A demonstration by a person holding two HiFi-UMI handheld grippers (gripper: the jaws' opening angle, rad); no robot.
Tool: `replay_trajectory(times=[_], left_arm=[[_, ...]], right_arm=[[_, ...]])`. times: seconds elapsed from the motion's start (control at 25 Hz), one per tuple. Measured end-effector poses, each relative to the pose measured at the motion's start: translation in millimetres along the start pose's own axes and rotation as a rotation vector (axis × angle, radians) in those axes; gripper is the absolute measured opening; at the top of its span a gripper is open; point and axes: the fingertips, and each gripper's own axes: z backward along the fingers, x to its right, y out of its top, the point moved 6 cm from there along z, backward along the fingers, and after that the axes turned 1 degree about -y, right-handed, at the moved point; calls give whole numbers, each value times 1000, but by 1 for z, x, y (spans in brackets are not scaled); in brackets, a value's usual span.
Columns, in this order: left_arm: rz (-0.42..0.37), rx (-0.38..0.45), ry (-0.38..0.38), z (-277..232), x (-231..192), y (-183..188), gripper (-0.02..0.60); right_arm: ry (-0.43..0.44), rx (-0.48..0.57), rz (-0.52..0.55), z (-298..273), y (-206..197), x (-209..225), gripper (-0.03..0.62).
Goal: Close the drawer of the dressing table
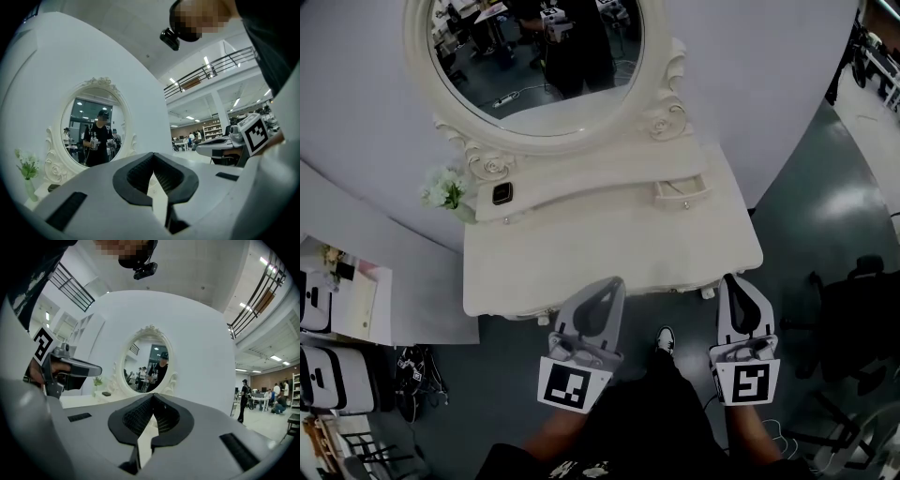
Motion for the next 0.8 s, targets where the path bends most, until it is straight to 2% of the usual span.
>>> replay_trajectory(times=[0.32, 0.6, 0.8], left_arm=[[2, 6, 47, -41, -3, 3, 3], [9, -4, 92, -68, 2, -3, 3], [0, -11, 120, -78, 2, -5, 3]], right_arm=[[56, -54, -8, -33, -14, 27, -2], [113, -28, -2, -59, -23, 51, -2], [161, 26, -43, -69, -21, 59, -2]])
